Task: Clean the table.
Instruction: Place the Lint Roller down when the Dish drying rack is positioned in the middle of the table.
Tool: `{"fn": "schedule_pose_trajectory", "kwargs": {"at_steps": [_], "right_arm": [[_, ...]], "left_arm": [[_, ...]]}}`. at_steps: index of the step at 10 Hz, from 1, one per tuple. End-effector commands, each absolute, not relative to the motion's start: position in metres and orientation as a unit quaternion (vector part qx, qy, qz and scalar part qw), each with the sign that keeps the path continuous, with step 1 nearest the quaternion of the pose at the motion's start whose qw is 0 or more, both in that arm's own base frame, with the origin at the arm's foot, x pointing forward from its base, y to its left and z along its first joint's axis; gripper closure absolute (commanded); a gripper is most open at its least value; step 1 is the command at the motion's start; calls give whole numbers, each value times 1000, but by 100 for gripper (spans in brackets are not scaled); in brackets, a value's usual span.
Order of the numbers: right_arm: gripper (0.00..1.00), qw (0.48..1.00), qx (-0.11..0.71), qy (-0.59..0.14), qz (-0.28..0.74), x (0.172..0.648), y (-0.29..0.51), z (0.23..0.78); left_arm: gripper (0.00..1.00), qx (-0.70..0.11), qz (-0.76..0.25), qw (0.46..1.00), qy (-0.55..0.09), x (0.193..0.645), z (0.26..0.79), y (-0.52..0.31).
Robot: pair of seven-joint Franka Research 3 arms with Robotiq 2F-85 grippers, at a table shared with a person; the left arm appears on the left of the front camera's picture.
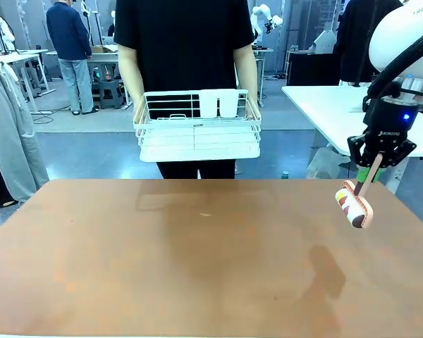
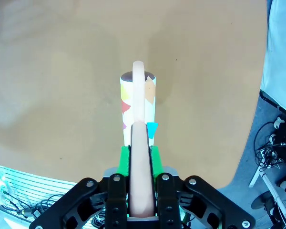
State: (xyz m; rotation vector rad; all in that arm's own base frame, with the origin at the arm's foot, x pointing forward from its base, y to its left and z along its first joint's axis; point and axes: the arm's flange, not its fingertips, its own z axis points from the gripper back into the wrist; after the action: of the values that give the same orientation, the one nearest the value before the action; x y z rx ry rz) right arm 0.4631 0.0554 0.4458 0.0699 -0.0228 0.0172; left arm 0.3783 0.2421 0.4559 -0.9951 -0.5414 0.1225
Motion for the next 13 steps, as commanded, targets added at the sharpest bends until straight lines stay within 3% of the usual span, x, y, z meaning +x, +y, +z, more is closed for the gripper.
{"fn": "schedule_pose_trajectory", "kwargs": {"at_steps": [1,13], "right_arm": [[79,999,33,-10,12,464,57,450],[79,999,33,-10,12,464,57,450]], "left_arm": [[0,-478,56,837,-261,377,457,243],[0,-478,56,837,-261,377,457,243]]}}
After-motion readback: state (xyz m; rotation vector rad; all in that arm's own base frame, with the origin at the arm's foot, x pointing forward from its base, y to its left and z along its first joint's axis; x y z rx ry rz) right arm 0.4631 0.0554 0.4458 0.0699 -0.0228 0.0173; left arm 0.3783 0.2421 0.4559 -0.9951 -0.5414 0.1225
